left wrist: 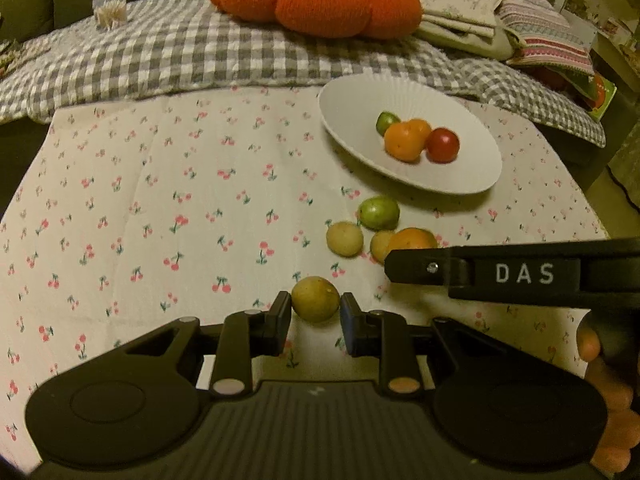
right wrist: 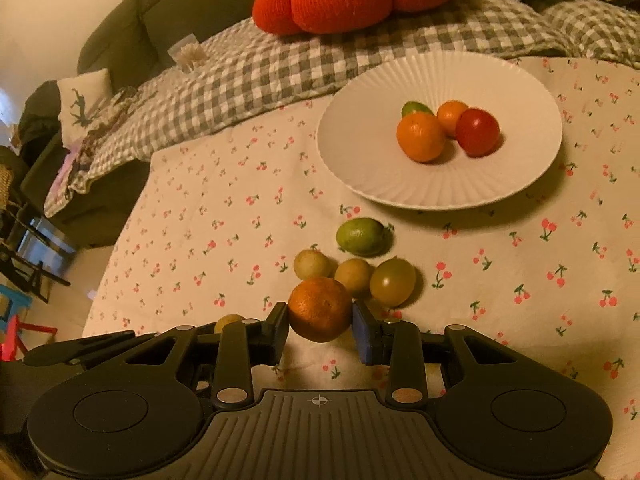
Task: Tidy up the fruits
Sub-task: 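Carry both fruits onto the white plate and open both grippers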
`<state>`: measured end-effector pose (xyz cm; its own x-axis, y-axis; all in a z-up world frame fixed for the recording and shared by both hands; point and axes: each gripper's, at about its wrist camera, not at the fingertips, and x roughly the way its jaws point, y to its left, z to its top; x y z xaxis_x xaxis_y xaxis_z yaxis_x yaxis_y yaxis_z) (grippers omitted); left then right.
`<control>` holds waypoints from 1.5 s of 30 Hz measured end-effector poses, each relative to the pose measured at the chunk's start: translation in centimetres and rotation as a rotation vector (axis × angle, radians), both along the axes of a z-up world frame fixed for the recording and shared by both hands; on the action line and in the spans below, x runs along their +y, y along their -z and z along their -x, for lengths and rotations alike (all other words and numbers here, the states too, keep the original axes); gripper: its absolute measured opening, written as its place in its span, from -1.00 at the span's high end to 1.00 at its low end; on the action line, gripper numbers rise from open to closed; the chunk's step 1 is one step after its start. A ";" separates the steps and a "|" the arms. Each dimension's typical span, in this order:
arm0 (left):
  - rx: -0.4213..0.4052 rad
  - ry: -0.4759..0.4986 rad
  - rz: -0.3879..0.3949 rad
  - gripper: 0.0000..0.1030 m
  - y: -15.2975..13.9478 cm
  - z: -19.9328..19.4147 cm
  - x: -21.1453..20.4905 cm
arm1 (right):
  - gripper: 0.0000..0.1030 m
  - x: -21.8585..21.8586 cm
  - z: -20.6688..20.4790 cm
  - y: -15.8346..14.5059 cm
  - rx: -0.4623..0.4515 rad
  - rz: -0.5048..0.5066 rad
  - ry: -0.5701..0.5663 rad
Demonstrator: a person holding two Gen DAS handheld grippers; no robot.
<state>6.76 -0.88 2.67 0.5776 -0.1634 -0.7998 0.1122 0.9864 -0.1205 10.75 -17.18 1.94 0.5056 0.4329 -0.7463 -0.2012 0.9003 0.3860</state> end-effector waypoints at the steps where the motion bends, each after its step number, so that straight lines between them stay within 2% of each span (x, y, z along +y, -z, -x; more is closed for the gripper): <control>1: -0.010 0.004 -0.002 0.52 -0.2 0.0 -0.1 | 0.36 -0.1 0.0 -0.2 -0.005 -0.001 0.003; 16: -0.132 0.052 0.002 0.52 -2.4 -2.2 -1.5 | 0.36 -2.9 -1.0 -2.6 -0.065 -0.001 0.083; 26: -0.237 0.106 0.073 0.52 -2.4 -5.4 -2.1 | 0.35 -6.6 -2.5 -4.4 -0.104 -0.021 0.198; 34: -0.259 0.146 0.092 0.52 -1.3 -7.6 -3.1 | 0.35 -9.2 -4.4 -3.5 -0.086 0.004 0.292; 45: -0.251 0.191 0.055 0.51 0.6 -9.1 -5.4 | 0.35 -7.8 -5.8 -2.1 -0.097 0.065 0.237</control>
